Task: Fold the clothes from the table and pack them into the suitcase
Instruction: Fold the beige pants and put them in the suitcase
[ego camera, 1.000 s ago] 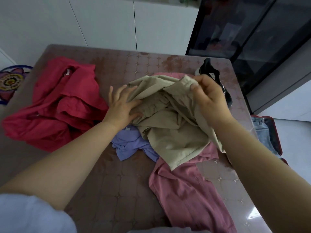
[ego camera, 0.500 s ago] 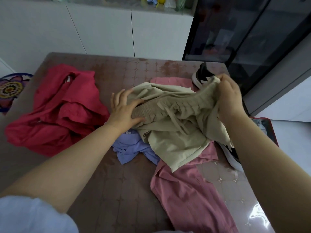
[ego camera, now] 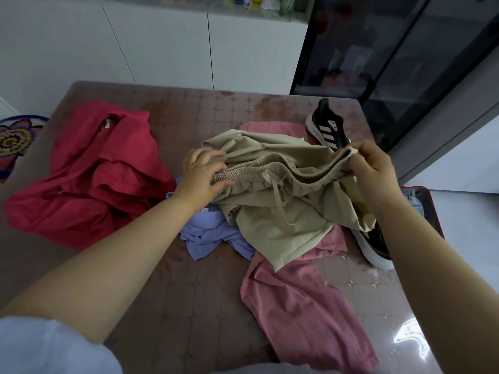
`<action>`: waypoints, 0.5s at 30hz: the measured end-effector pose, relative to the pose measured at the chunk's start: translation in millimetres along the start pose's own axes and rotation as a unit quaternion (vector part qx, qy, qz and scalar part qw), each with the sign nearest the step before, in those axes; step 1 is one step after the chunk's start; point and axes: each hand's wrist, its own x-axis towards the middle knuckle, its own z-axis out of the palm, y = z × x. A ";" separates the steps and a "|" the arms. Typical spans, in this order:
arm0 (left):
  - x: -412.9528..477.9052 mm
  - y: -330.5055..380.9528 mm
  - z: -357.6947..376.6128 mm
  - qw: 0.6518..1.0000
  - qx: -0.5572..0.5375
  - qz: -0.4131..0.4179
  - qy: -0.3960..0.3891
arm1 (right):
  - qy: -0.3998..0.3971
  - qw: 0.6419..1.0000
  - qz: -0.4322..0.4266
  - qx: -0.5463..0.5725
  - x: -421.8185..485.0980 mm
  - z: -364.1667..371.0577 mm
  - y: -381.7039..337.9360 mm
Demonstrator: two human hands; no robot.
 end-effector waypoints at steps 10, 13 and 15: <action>-7.3 42.0 -49.6 0.989 -0.138 -0.032 0.037 | -0.090 0.994 0.016 -0.053 -42.3 -12.2 -12.3; -11.7 60.9 -63.7 0.990 -0.138 -0.029 0.029 | -0.111 0.990 -0.019 -0.084 -57.5 -12.3 -17.2; -19.9 76.2 -71.9 0.990 -0.137 -0.017 0.030 | -0.126 0.987 -0.033 -0.093 -69.1 -10.1 -19.6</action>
